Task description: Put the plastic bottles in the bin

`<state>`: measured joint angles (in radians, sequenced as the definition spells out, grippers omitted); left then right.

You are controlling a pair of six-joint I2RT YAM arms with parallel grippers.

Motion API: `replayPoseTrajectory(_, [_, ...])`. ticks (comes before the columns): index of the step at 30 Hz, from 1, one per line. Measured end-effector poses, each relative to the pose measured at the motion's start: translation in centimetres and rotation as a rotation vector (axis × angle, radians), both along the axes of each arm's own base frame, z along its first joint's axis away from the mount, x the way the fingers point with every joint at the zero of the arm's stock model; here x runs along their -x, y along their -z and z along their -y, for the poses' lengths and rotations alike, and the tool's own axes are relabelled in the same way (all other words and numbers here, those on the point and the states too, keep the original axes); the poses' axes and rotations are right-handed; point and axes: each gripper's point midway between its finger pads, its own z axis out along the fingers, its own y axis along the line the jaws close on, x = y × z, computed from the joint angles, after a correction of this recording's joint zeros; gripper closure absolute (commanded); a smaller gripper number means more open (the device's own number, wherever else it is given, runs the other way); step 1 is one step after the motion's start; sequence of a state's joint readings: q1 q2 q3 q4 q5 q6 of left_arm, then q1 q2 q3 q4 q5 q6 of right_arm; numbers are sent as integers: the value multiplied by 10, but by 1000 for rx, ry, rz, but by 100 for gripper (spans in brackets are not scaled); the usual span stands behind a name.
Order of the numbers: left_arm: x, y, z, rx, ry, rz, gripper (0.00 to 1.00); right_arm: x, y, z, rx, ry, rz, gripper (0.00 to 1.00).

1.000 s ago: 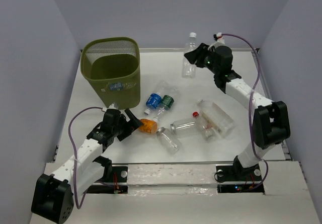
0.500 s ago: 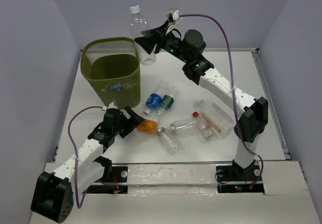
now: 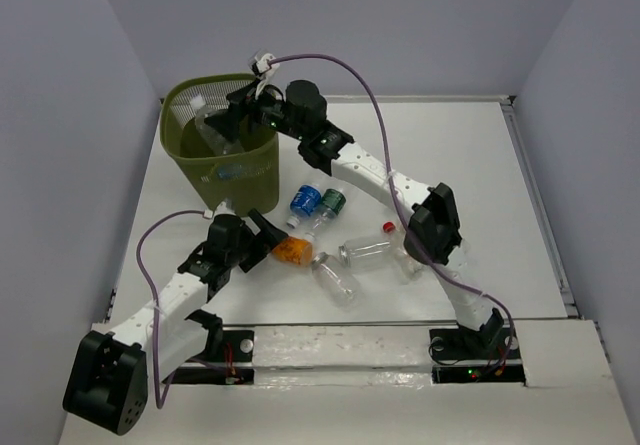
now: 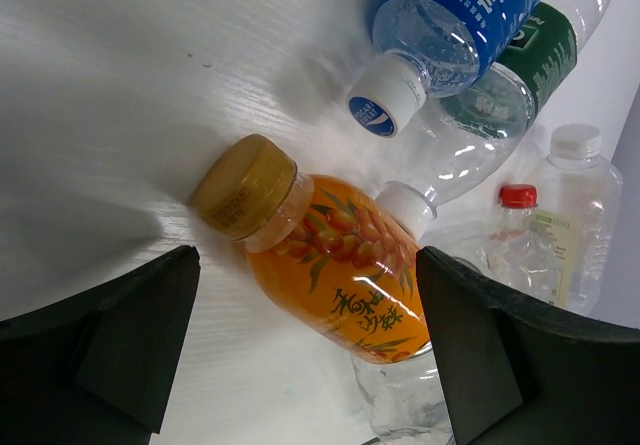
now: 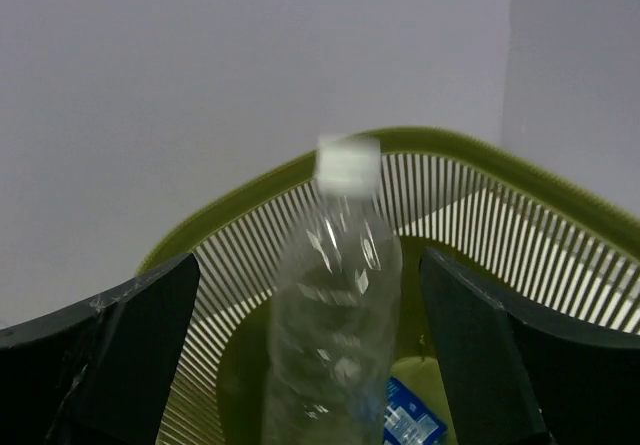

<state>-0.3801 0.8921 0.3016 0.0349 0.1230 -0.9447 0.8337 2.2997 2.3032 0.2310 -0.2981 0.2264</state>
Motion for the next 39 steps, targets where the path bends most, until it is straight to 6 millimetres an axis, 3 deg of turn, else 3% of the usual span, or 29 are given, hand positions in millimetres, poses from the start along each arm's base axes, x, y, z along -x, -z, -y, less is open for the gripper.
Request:
replayPoseTrajectory(3, [-1,1,0,-1,-1,-2,1,7,17,-2,49,-4,-20,1])
replayPoseTrajectory(7, [-1,4,0,-5,-2,-12,1,25,30,19,115,-6,-44,2])
replayPoseTrajectory(14, [-4,8,3,-7,-12,-17,1,85,3,82,132,-29,-21,4])
replayPoseTrajectory(16, [-3,12,6,-7,-8,-35,1,100,5,98,132,-29,-24,4])
replayPoseTrajectory(18, [-2,15,9,0,-8,-47,1,112,18,113,147,-24,-53,4])
replayPoseTrajectory(21, [-3,18,14,8,-8,-56,2,127,56,132,190,-15,-141,6])
replayPoseTrajectory(24, [-6,19,15,17,-28,-46,11,135,94,142,239,-7,-225,5])
replayPoseTrajectory(28, [-9,20,11,12,-63,-36,40,158,157,175,338,31,-370,5])
replayPoseTrajectory(33, [-8,18,1,-4,-104,-2,52,190,185,212,401,62,-464,3])
replayPoseTrajectory(39, [0,3,-10,-43,-106,27,52,224,220,223,541,64,-542,6])
